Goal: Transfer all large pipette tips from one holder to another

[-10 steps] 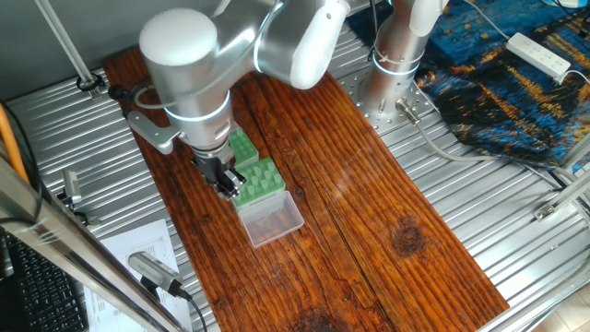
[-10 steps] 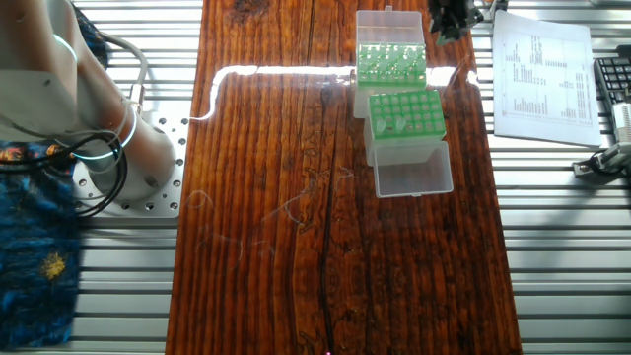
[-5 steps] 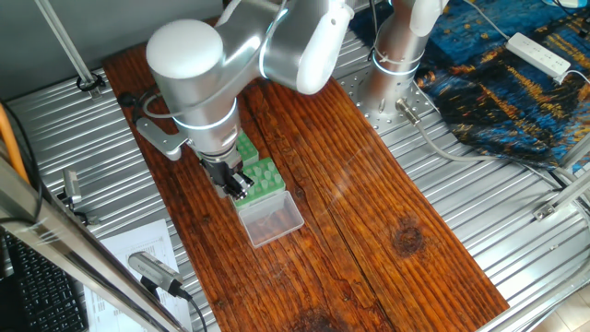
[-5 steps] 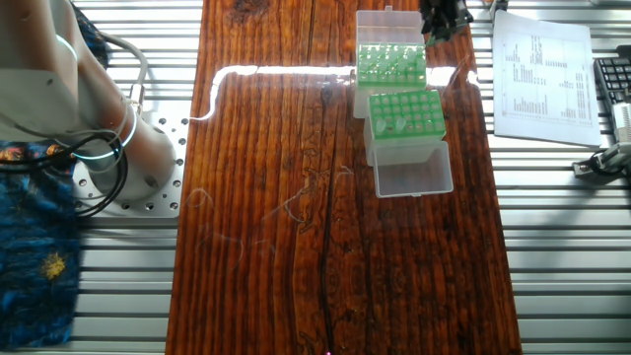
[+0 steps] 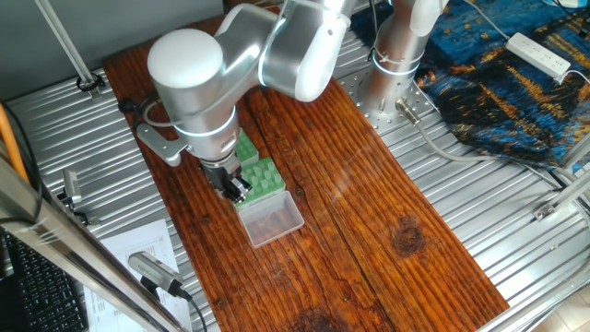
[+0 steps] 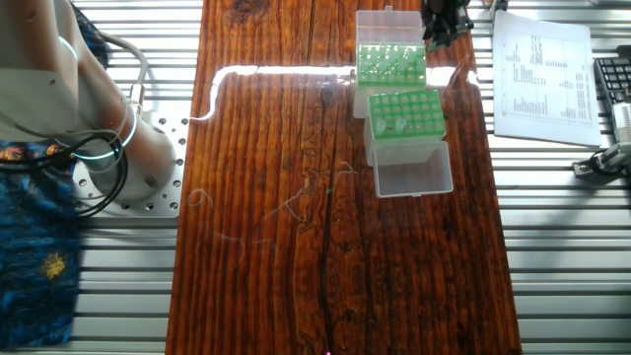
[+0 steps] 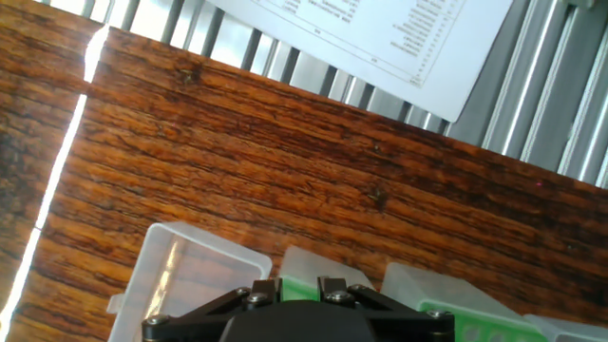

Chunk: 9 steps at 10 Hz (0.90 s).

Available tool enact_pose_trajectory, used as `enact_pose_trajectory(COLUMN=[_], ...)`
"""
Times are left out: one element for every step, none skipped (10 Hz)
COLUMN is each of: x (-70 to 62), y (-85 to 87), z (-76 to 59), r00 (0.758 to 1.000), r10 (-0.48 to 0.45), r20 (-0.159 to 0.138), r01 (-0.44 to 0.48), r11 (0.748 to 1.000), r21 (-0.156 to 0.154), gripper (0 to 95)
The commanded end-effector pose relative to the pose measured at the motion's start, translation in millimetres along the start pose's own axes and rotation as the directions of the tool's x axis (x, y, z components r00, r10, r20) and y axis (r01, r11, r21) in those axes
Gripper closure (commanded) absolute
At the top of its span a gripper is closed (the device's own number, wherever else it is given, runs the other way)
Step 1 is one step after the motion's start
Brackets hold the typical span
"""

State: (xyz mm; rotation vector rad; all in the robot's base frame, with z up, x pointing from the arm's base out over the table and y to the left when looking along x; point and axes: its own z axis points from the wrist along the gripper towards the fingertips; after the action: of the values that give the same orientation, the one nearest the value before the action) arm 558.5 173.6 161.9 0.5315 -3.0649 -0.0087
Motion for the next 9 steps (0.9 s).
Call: enact_pose_trajectory(x=[-0.6,-0.6,-0.7,-0.8,-1.1,-1.2,-1.1,0.4,1.4], y=[2.3,2.3,2.2,2.2,1.6,1.3,1.1,0.5,0.3], z=[1.9,2.1,2.5,2.8,4.3,5.6,6.6,9.5,10.7], r00=[1.0,1.0,1.0,1.0,1.0,1.0,1.0,1.0,1.0], r10=[0.003,0.0,-0.006,-0.007,-0.008,-0.008,-0.007,-0.011,-0.013], r20=[0.0,0.001,-0.002,-0.002,-0.003,-0.003,-0.005,-0.005,-0.005], r01=[-0.003,0.0,0.006,0.007,0.008,0.008,0.008,0.011,0.013], r11=[1.0,1.0,1.0,1.0,1.0,1.0,1.0,1.0,1.0], r21=[0.006,0.009,0.021,0.023,0.027,0.027,0.028,0.028,0.027], gripper=[76.0,76.0,76.0,76.0,76.0,76.0,76.0,76.0,76.0])
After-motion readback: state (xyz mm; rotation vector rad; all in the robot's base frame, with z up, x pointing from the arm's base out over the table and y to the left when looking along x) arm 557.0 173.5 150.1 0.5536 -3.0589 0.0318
